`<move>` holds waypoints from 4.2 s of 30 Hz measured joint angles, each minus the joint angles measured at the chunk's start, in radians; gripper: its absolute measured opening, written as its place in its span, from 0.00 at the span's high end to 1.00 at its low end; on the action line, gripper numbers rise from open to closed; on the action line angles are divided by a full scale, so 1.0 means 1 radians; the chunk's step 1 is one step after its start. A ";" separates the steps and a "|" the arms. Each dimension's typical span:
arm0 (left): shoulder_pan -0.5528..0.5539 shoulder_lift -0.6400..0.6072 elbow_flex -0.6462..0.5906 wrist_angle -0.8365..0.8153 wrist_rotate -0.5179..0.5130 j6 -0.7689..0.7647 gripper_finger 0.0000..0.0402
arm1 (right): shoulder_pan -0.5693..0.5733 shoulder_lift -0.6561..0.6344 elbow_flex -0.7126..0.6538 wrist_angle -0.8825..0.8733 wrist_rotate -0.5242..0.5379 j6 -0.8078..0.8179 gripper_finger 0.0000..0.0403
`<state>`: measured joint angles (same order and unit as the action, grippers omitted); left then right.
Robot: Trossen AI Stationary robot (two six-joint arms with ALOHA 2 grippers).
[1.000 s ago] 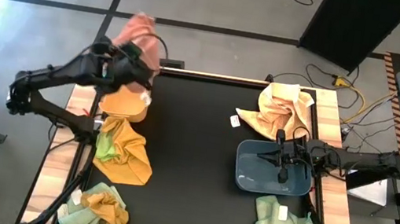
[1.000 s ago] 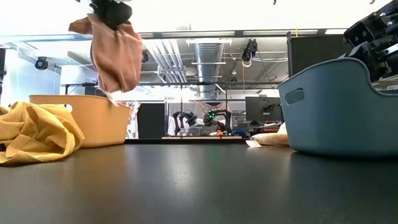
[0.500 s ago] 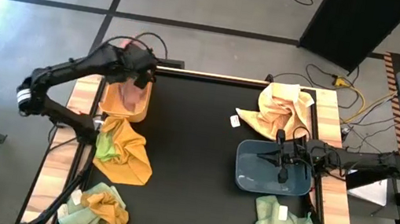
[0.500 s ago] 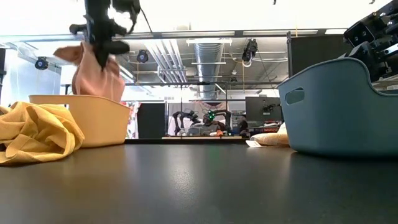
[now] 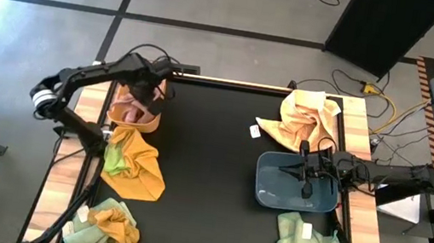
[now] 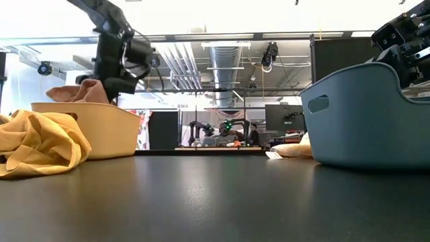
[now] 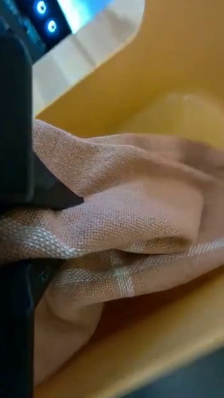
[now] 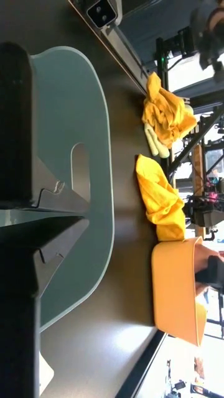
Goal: Sort towels by color in basket
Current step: Put the pink microfiber cloth into the yellow bin
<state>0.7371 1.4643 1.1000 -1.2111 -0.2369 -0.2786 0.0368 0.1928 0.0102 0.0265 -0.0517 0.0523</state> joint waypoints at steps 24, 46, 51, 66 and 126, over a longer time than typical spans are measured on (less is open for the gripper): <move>0.237 0.069 -0.066 0.232 0.037 -0.038 0.91 | 0.000 0.000 0.000 0.000 0.001 0.000 0.97; 0.247 0.011 -0.100 0.277 0.031 -0.017 0.55 | 0.000 0.000 0.000 0.000 0.001 0.000 0.97; 0.247 -0.116 -0.099 0.241 0.102 0.004 0.50 | 0.000 0.000 0.000 0.000 0.001 0.000 0.97; 0.123 -0.480 -0.264 0.208 0.260 -0.051 0.57 | 0.000 0.000 0.000 0.000 0.000 0.000 0.97; 0.200 0.011 0.131 0.361 -0.162 -0.198 0.36 | 0.000 0.000 0.000 0.000 0.001 0.000 0.97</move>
<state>0.9366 1.4754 1.2306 -0.8502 -0.3986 -0.4767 0.0364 0.1928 0.0105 0.0265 -0.0509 0.0521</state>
